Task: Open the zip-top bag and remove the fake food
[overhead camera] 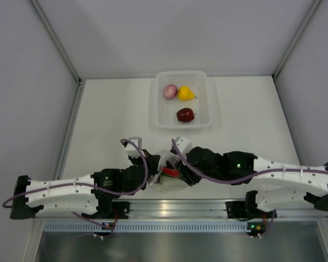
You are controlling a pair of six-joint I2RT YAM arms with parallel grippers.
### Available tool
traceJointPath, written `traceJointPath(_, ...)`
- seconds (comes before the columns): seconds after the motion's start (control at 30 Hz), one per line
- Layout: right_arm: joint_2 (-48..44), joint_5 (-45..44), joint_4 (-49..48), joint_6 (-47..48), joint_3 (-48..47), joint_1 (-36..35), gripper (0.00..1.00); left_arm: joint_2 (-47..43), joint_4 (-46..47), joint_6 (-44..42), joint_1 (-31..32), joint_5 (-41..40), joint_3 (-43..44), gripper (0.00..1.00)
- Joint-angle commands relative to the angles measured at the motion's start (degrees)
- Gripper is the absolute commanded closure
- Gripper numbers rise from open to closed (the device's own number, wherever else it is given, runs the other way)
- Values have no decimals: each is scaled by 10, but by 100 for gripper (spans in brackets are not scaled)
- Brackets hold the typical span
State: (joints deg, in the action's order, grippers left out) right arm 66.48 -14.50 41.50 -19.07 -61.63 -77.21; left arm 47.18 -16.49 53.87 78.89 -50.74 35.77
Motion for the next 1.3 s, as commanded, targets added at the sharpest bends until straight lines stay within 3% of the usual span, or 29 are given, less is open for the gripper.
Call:
traceJointPath(0.0, -76, 61, 36, 19, 12, -7, 100, -11, -52, 72, 1, -58, -5, 100)
traceJointPath(0.13, -129, 85, 69, 53, 23, -7, 100, -15, -103, 113, 0, -80, 0, 100)
traceJointPath(0.23, -173, 43, 69, 55, 27, -7, 100, -14, -132, 143, -1, -94, 8, 100)
traceJointPath(0.33, -227, -31, 38, 50, 18, -6, 100, -12, -151, 156, -3, -96, 10, 100)
traceJointPath(0.47, -258, -230, 5, 19, -2, -4, 100, -12, -153, 163, -7, -90, 4, 100)
traceJointPath(0.6, -241, -311, -47, 30, -20, 24, 100, -10, -153, 163, -8, -85, 4, 100)
traceJointPath(0.67, -204, -296, -58, 43, -45, 59, 100, -11, -152, 164, -8, -81, 2, 100)
traceJointPath(0.7, -189, -268, -63, 41, -53, 119, 100, -13, -153, 166, -8, -81, 2, 100)
traceJointPath(0.77, -147, -136, -85, 42, -61, 206, 100, -15, -152, 166, -8, -79, 2, 100)
traceJointPath(0.8, -134, -97, -118, 40, -61, 290, 100, -15, -152, 166, -8, -78, 1, 100)
traceJointPath(0.93, -31, 60, -197, 45, -74, 423, 100, -12, -152, 156, -8, -74, 2, 100)
traceJointPath(1.1, 129, 58, -221, 38, -155, 492, 100, -9, -152, 149, -9, -64, 4, 100)
traceJointPath(1.27, 250, -30, -215, 45, -230, 506, 100, -13, -153, 145, -9, -52, 1, 100)
